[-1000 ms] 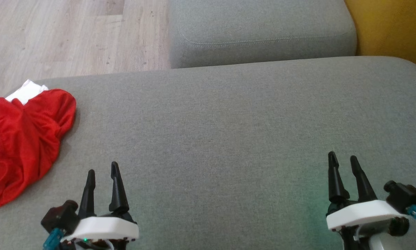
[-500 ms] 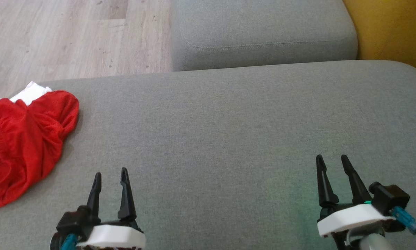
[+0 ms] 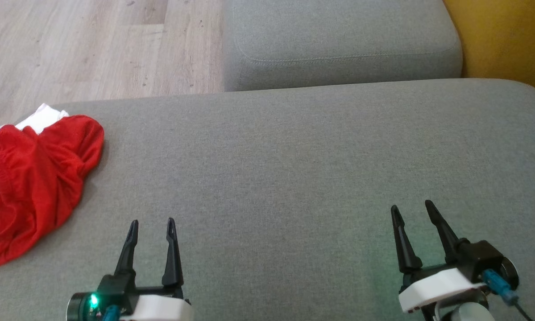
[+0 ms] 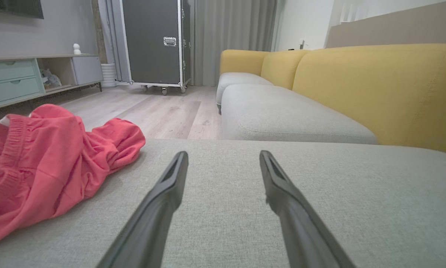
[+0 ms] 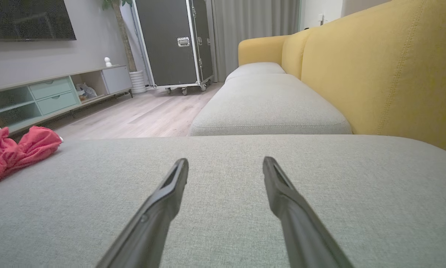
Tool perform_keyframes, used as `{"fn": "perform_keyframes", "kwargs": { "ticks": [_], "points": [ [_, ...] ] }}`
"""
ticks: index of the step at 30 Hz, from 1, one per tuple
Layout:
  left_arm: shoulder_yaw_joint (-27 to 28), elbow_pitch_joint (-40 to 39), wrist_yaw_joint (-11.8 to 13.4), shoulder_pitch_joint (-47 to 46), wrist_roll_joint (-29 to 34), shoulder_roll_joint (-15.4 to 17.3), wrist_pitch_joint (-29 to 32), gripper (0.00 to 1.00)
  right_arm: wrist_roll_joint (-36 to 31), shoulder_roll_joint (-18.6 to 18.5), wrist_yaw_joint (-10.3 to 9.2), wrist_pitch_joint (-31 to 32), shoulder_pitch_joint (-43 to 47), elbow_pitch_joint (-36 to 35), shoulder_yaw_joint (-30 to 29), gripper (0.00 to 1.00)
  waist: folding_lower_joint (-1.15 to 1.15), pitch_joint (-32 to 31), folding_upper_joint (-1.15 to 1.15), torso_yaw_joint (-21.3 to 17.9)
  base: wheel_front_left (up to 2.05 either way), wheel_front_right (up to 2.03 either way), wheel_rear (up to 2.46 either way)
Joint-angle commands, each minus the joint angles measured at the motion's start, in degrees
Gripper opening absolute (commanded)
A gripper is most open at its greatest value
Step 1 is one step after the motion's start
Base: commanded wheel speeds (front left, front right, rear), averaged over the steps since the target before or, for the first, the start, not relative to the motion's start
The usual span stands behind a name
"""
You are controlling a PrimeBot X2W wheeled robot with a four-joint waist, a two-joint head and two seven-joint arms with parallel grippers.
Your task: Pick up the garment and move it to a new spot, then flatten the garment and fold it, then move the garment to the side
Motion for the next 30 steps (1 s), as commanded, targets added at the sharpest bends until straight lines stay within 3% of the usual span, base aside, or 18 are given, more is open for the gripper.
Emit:
{"fn": "perform_keyframes", "kwargs": {
  "ticks": [1,7,30],
  "points": [
    [1.1,-1.77,0.79,-1.44,1.81,0.44,-0.91,1.0,-1.7,-0.56,-0.04,-0.97,-1.06,-1.57,1.44,1.0,0.0,0.04,0.0,0.0,0.0,0.0,0.0],
    [1.18,-1.42,1.35,-1.39,4.56,0.46,-1.8,1.0,-3.61,-0.59,-0.04,-1.85,-0.96,-1.01,0.34,1.0,0.0,0.14,0.0,0.09,0.0,0.0,0.0],
    [2.7,1.42,-0.04,-2.05,4.14,0.46,-1.8,1.0,-0.74,-0.59,-0.04,-1.85,-0.91,1.62,-2.1,1.0,0.0,0.23,0.0,0.37,0.0,0.0,0.0]
  ]
}}
